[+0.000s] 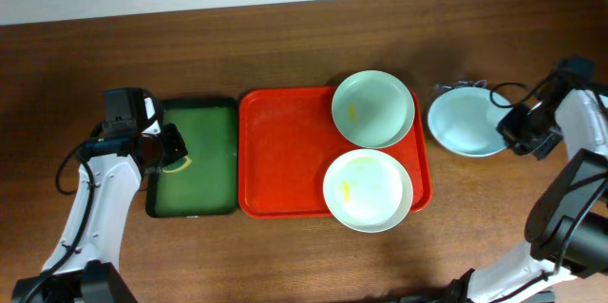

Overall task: Clean dirty plates on tray and stack at the side
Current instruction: 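Set the light blue plate on the table right of the red tray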

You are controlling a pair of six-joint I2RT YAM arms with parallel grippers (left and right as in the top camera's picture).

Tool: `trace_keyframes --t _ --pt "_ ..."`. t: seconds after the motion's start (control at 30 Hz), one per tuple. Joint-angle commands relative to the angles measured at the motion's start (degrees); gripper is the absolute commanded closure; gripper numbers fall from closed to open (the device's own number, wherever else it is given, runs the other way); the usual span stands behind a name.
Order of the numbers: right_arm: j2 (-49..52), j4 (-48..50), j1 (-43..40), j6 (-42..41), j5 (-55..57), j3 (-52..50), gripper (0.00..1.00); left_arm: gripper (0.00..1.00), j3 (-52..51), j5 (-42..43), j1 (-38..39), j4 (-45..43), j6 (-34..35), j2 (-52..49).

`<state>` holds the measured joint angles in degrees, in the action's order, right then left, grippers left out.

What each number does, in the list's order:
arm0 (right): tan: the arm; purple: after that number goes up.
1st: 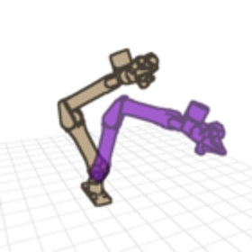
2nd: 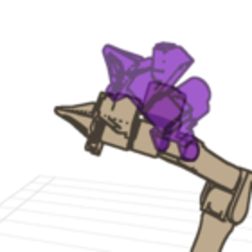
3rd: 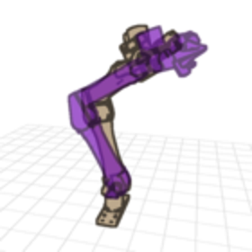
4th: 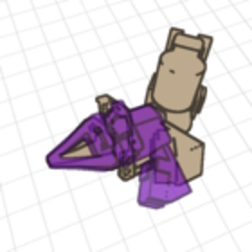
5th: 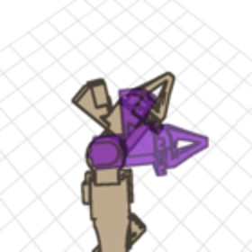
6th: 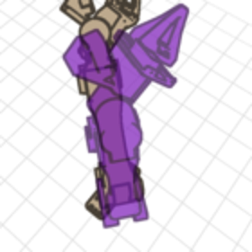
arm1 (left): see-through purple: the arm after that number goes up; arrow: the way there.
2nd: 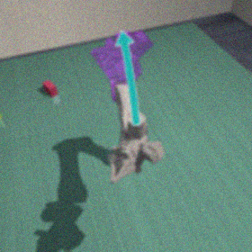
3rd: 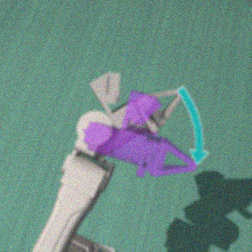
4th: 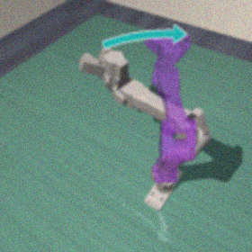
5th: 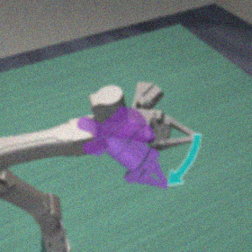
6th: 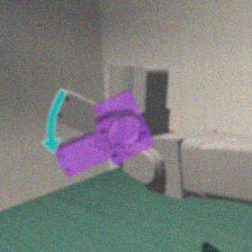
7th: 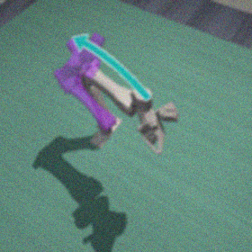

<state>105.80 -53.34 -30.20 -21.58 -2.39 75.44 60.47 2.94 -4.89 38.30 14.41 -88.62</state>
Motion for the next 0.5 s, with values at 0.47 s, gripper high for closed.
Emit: trace_keyframes --t 0.47 --pt "-0.55 -2.89 9.77 11.41 -8.72 -0.33 0.71 0.97 -0.11 -0.20 0.24 -0.11 0.33 0.35"
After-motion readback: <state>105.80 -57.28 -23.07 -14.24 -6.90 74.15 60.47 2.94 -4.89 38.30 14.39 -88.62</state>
